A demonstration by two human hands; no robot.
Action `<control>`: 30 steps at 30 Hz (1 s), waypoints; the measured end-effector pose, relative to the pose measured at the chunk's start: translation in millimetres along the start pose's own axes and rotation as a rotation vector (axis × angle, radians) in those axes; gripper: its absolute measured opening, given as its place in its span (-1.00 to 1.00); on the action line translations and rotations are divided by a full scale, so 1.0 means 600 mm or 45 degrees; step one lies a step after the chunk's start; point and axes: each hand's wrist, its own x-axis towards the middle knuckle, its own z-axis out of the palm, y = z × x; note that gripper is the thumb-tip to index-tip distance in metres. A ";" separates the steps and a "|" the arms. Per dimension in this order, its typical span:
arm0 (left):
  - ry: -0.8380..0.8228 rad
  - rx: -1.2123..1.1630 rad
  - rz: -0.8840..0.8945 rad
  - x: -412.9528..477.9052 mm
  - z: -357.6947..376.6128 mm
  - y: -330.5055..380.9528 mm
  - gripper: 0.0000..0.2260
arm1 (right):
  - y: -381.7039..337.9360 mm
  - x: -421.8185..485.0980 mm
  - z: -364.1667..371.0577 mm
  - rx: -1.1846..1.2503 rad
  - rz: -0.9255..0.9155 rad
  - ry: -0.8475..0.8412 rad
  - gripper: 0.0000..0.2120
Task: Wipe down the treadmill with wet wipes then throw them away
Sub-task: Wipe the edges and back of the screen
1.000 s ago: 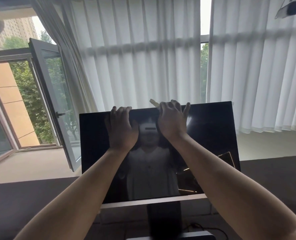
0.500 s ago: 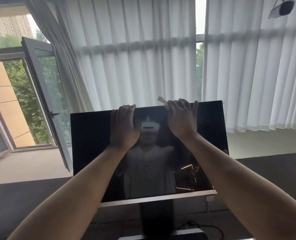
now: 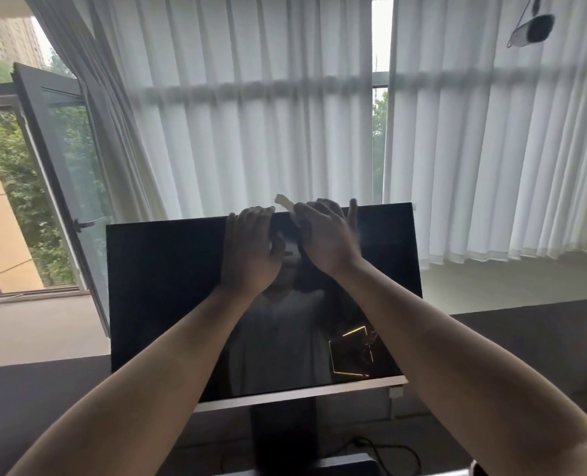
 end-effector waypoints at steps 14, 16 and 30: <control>0.053 -0.124 0.002 0.017 0.014 0.060 -0.90 | -0.005 0.006 -0.002 0.033 0.061 -0.127 -0.80; 0.071 -0.122 -0.010 0.017 0.019 0.054 -0.87 | 0.006 0.001 -0.011 0.008 0.040 -0.127 -0.77; 0.049 0.009 -0.014 0.026 0.028 0.092 -0.86 | 0.031 0.001 -0.015 -0.004 0.158 -0.041 -0.85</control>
